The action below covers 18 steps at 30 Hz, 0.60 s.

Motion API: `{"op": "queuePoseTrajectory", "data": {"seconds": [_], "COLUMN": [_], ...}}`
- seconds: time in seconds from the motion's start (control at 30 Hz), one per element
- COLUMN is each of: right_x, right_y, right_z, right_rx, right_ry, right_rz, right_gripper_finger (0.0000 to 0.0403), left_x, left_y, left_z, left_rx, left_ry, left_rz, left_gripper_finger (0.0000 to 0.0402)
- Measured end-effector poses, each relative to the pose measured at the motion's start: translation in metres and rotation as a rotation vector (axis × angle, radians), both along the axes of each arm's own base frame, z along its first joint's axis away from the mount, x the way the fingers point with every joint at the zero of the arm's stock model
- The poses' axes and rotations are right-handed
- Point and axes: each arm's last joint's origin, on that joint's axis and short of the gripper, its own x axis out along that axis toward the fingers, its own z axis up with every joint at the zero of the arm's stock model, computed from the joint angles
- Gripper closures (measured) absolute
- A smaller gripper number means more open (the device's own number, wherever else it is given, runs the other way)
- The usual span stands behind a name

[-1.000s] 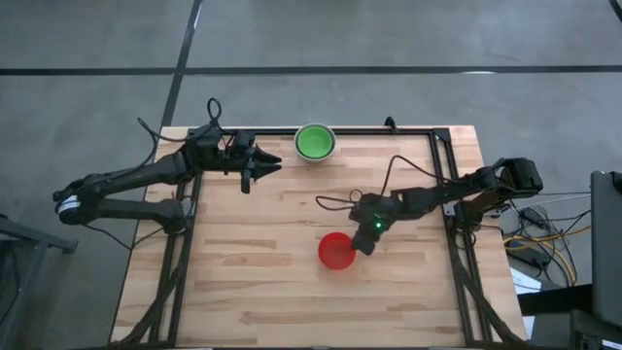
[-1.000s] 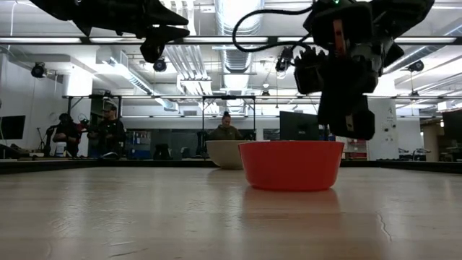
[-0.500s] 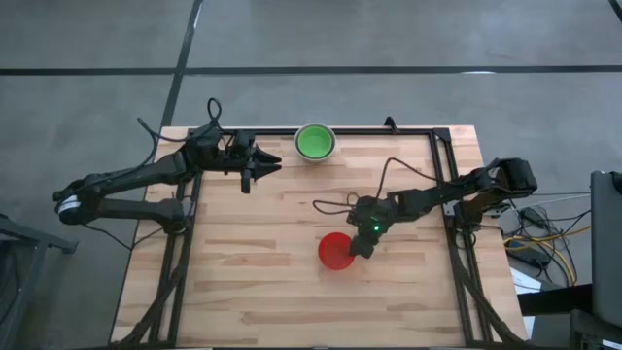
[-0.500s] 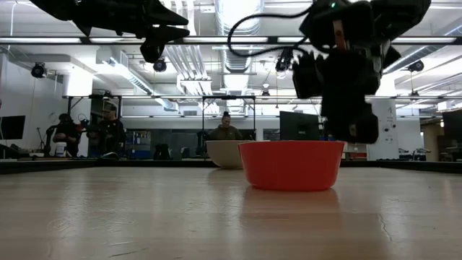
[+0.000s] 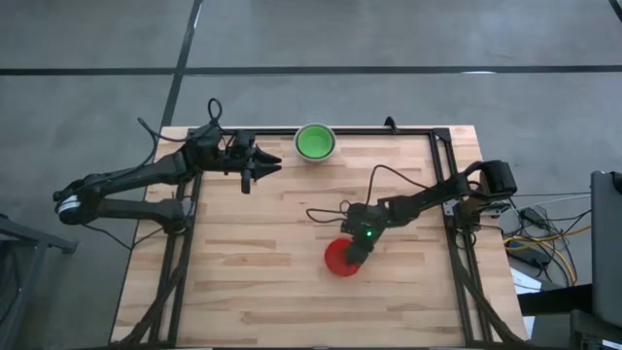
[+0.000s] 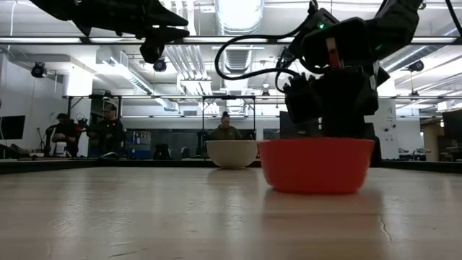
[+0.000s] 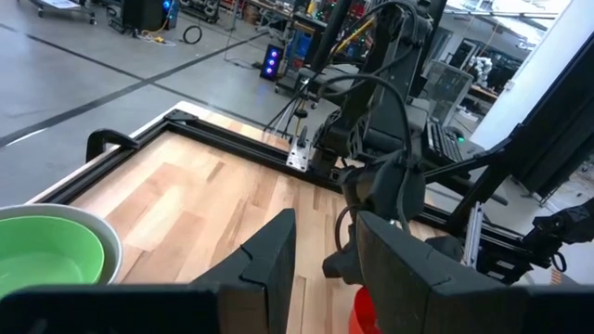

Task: Nest bowls inside each other
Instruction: Stack the red bowl on top of the green bowl

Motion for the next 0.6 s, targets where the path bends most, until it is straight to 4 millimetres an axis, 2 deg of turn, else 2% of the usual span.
{"op": "queuePoseTrajectory", "data": {"seconds": [0.6], "right_x": [-0.013], "right_y": [-0.004], "right_z": [0.002], "right_rx": [-0.086], "right_ry": [0.105], "right_rz": [-0.035], "right_gripper_finger": [0.0278], "left_x": [0.001], "left_y": [0.000], "left_z": [-0.002], "left_rx": [-0.008], "left_ry": [0.016], "left_rz": [0.000], "left_gripper_finger": [0.0280]}}
